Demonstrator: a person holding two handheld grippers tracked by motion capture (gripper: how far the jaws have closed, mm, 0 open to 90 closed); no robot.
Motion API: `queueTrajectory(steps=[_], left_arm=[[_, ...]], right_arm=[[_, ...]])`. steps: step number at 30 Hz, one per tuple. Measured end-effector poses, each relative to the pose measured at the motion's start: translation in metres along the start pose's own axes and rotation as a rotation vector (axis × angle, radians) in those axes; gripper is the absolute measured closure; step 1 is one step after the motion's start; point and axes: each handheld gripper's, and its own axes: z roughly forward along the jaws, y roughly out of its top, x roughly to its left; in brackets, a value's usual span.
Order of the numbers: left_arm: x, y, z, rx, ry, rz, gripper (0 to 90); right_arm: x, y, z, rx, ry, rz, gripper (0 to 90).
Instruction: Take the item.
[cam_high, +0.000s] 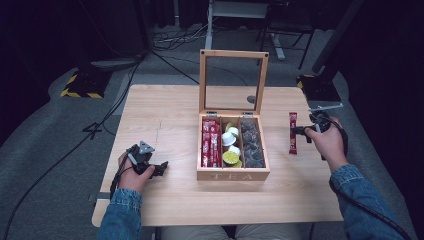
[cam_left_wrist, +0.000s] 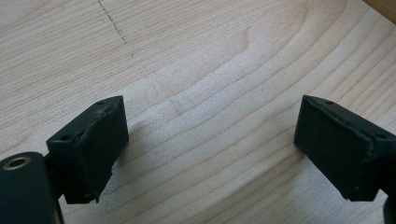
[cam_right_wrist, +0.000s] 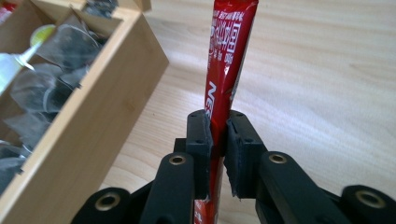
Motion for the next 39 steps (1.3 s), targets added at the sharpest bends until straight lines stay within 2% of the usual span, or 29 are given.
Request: queueTrajectory(steps=[6, 10, 17, 19, 20, 21, 24, 27, 31, 39], left_arm=[[0.0, 0.0, 0.0, -0.001, -0.001, -0.003, 10.2], [0.0, 0.001, 0.001, -0.001, 0.0, -0.005, 10.2], [0.0, 0.001, 0.001, -0.002, 0.0, -0.005, 10.2], [0.0, 0.001, 0.001, -0.002, 0.0, -0.005, 10.2], [0.0, 0.001, 0.001, -0.003, 0.0, -0.004, 10.2], [0.0, 0.001, 0.001, -0.003, 0.0, -0.003, 10.2], [0.001, 0.002, 0.001, 0.001, -0.001, 0.0, 10.2], [0.001, 0.002, 0.002, -0.001, 0.002, -0.006, 10.2], [0.001, 0.003, 0.003, 0.001, 0.004, -0.007, 10.1], [0.001, 0.006, 0.006, 0.0, 0.004, -0.006, 9.7]], right_arm=[[-0.006, -0.009, 0.008, 0.039, 0.003, 0.035, 80.9], [-0.011, -0.017, 0.017, 0.062, 0.014, 0.082, 80.8], [-0.016, -0.029, 0.03, 0.099, -0.005, 0.119, 80.6], [-0.016, -0.031, 0.032, 0.096, -0.018, 0.13, 77.4], [-0.016, -0.032, 0.032, 0.093, -0.019, 0.134, 72.1], [-0.016, -0.032, 0.033, 0.086, -0.023, 0.132, 65.8], [-0.015, -0.031, 0.031, 0.054, -0.053, 0.1, 56.4], [-0.013, -0.028, 0.027, 0.003, -0.051, 0.085, 46.8], [-0.009, -0.02, 0.018, -0.063, -0.041, 0.046, 41.6], [0.004, -0.004, 0.0, -0.159, -0.023, -0.013, 39.0]])
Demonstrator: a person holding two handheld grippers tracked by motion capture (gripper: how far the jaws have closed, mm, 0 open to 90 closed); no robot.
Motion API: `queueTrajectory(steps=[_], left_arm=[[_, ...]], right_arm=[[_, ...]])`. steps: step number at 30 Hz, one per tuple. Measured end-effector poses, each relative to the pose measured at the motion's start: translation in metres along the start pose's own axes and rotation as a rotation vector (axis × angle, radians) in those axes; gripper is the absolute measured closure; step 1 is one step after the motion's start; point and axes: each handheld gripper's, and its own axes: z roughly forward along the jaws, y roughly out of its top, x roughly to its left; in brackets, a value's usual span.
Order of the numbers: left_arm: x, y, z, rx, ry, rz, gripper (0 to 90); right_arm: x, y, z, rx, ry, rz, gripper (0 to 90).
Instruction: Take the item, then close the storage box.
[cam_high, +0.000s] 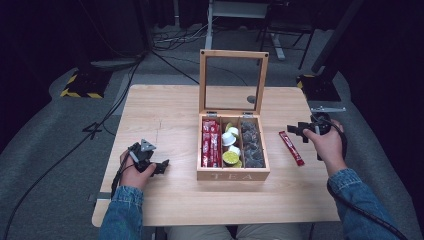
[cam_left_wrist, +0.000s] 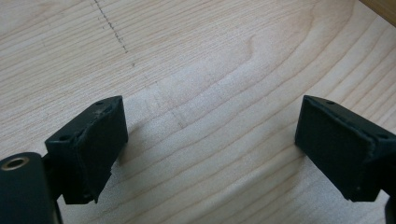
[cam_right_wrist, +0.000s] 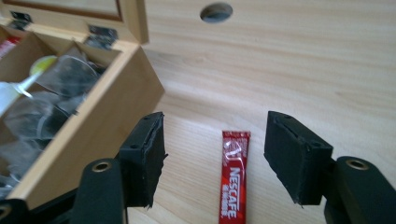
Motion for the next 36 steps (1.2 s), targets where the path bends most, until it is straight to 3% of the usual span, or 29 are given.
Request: queueTrajectory(steps=[8, 17, 27, 36], left_arm=[[-0.001, 0.0, 0.0, -0.001, 0.003, -0.003, 9.8], [-0.002, -0.002, -0.002, -0.001, 0.013, -0.014, 9.9], [-0.003, -0.003, -0.002, -0.001, 0.02, -0.019, 9.9], [-0.003, -0.003, -0.003, 0.0, 0.023, -0.024, 9.7]], right_arm=[[0.017, 0.025, -0.015, -0.092, 0.032, -0.058, 38.0], [0.028, 0.058, -0.02, -0.156, 0.061, -0.102, 37.0], [0.04, 0.106, -0.006, -0.203, 0.094, -0.176, 36.9], [0.041, 0.15, 0.013, -0.233, 0.109, -0.178, 36.3]])
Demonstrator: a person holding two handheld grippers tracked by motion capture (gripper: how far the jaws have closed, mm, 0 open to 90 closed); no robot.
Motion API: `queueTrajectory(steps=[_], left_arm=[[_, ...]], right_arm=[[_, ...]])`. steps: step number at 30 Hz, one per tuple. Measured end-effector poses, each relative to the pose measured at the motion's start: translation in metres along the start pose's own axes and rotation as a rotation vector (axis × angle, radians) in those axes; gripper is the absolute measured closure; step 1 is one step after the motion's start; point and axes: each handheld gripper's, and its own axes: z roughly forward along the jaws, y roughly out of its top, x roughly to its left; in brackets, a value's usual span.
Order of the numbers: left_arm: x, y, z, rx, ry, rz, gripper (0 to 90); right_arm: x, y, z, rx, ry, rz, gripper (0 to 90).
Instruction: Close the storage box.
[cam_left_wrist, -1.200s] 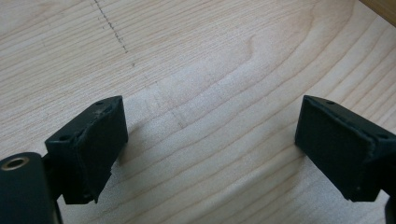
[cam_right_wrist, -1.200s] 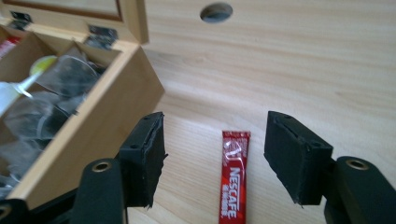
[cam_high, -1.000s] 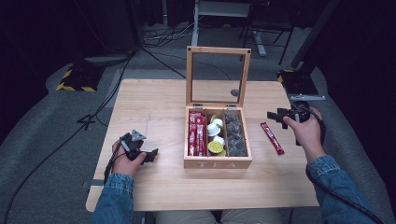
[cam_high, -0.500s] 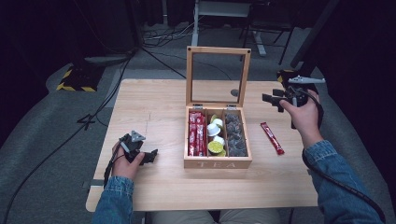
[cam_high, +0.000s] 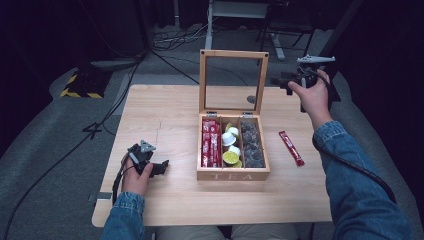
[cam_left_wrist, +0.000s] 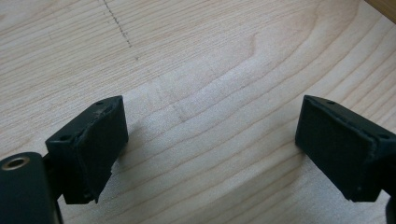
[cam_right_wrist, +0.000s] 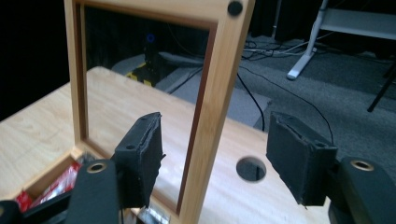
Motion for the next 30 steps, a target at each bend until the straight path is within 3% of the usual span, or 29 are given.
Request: queueTrajectory(steps=[14, 30], left_arm=[[0.002, 0.001, 0.0, 0.003, -0.011, 0.011, 9.2], [0.003, 0.001, 0.001, 0.005, -0.017, 0.022, 8.0]], right_arm=[[-0.014, 0.021, 0.037, 0.003, 0.027, 0.013, 35.5], [-0.015, 0.022, 0.061, 0.017, 0.064, 0.041, 37.0]])
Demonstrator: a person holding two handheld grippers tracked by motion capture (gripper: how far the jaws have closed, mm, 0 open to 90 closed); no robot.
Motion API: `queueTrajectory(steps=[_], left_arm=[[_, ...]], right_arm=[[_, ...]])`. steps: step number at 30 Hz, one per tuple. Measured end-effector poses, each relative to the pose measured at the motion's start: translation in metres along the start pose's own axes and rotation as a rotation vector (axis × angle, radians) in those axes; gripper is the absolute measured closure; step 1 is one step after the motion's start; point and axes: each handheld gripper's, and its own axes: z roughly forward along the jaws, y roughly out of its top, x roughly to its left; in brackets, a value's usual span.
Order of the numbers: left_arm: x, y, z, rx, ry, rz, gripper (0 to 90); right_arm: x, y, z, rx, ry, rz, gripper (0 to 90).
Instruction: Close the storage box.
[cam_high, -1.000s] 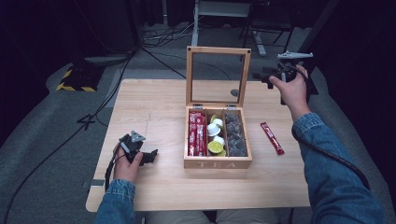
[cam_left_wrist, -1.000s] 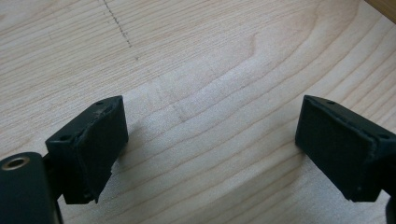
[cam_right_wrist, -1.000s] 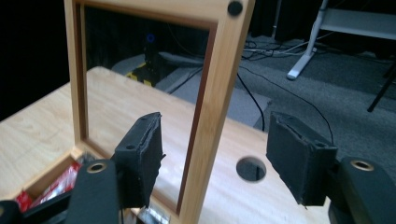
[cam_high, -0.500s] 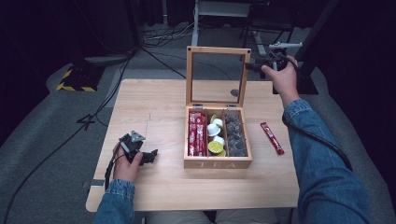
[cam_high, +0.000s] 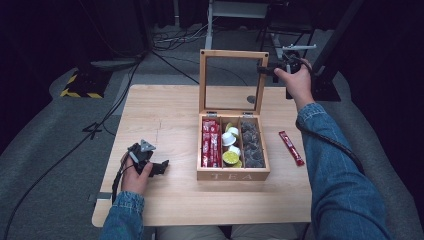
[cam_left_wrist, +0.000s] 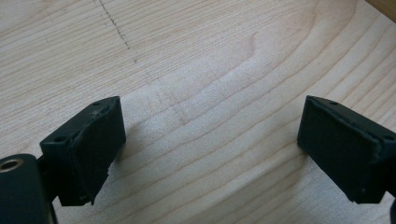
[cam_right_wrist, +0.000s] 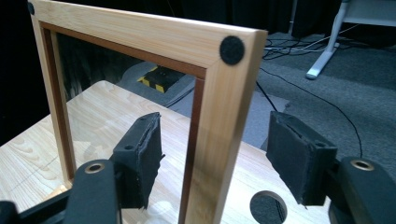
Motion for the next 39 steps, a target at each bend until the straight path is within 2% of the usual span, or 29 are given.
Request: queueTrajectory(steps=[7, 12, 19, 27, 39], left_arm=[[0.0, 0.0, 0.0, 0.0, -0.001, -0.001, 7.9], [0.0, 0.0, 0.0, 0.001, -0.001, -0.001, 7.9], [0.0, 0.0, 0.0, 0.001, 0.001, 0.002, 7.9], [0.0, 0.0, 0.0, 0.003, 0.0, 0.002, 7.9], [0.0, 0.0, 0.0, 0.003, -0.001, 0.0, 7.9]], right_arm=[[0.002, -0.001, 0.006, 0.011, 0.005, -0.003, 39.7], [0.005, -0.002, 0.007, 0.012, 0.02, 0.0, 46.1], [0.009, -0.001, 0.004, 0.011, 0.015, -0.005, 46.5], [0.016, -0.001, -0.01, -0.007, 0.024, -0.023, 46.8], [0.037, -0.003, -0.049, -0.043, 0.075, -0.054, 48.0]])
